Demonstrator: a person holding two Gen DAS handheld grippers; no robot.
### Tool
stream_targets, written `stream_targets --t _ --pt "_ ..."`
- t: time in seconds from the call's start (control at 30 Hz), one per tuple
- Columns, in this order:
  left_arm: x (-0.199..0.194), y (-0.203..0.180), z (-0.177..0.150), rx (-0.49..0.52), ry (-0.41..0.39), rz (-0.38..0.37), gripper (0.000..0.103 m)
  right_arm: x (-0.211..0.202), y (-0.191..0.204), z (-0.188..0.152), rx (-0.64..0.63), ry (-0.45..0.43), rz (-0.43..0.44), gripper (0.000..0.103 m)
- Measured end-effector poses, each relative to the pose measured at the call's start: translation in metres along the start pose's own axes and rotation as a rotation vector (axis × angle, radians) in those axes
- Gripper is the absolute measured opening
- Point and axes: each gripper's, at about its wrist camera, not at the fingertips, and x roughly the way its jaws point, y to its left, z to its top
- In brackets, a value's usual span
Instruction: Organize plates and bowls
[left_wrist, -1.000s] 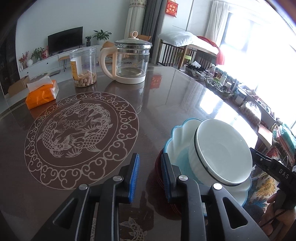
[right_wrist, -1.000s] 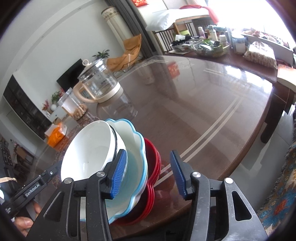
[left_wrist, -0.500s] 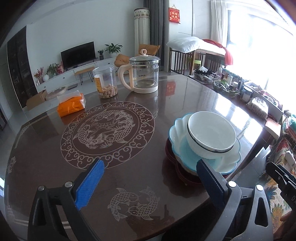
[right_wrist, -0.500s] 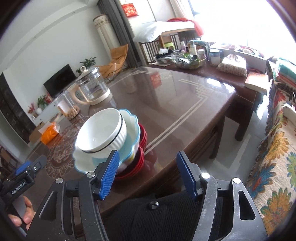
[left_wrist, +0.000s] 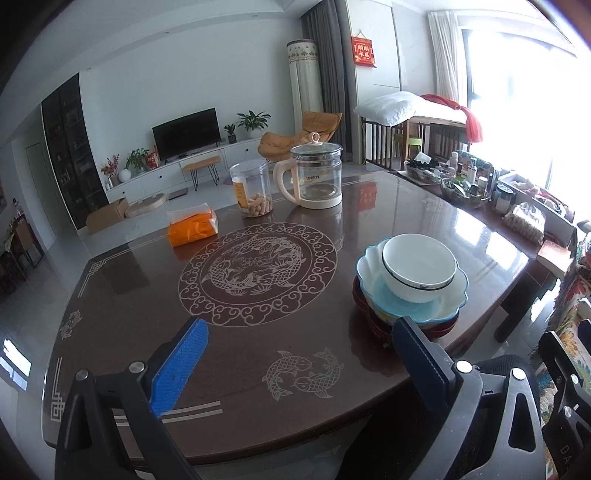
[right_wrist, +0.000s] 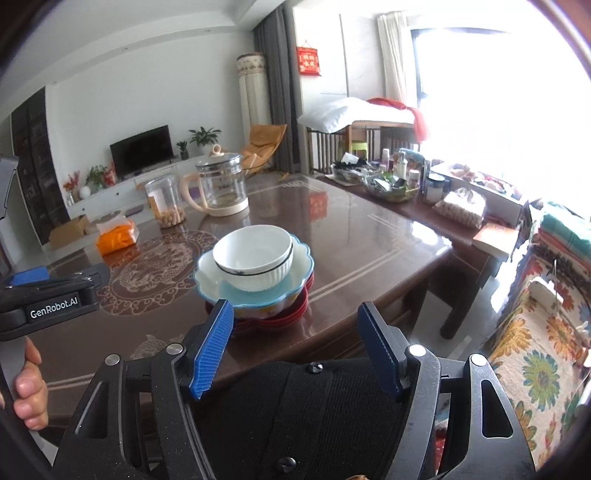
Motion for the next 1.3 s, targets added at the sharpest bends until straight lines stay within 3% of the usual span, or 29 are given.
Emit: stream_targets --t 0.07,0.27,0.47,0.63,0.8,0.97,1.3 --pt "-0.015 -0.001 -0.002 0.002 -0.002 -0.005 0.100 -0.012 0.002 0.002 -0.002 -0.015 -0.009 0.081" --pt "-0.028 -0.014 -0.002 0.045 0.051 -0.039 0.100 -0.024 0.000 0.005 0.010 0.004 -0.017 0.081" --pt "-0.032 -0.016 0.001 0.061 0.026 -0.024 0.100 -0.027 0.004 0.006 0.019 0.029 -0.016 0.081" --pt "-0.024 -0.017 0.010 0.064 0.039 -0.057 0.100 -0.027 0.013 0.008 -0.021 0.030 -0.033 0.081" --pt "-0.013 -0.021 0.008 0.065 0.085 -0.102 0.100 -0.024 0.005 0.009 0.018 0.077 -0.051 0.081" --pt "0.004 -0.021 0.007 0.060 0.121 -0.111 0.100 -0.018 0.000 0.015 0.029 0.125 -0.079 0.081" --pt "0.030 -0.013 0.001 0.049 0.158 -0.132 0.100 0.002 0.018 0.016 -0.009 0.136 -0.079 0.081"
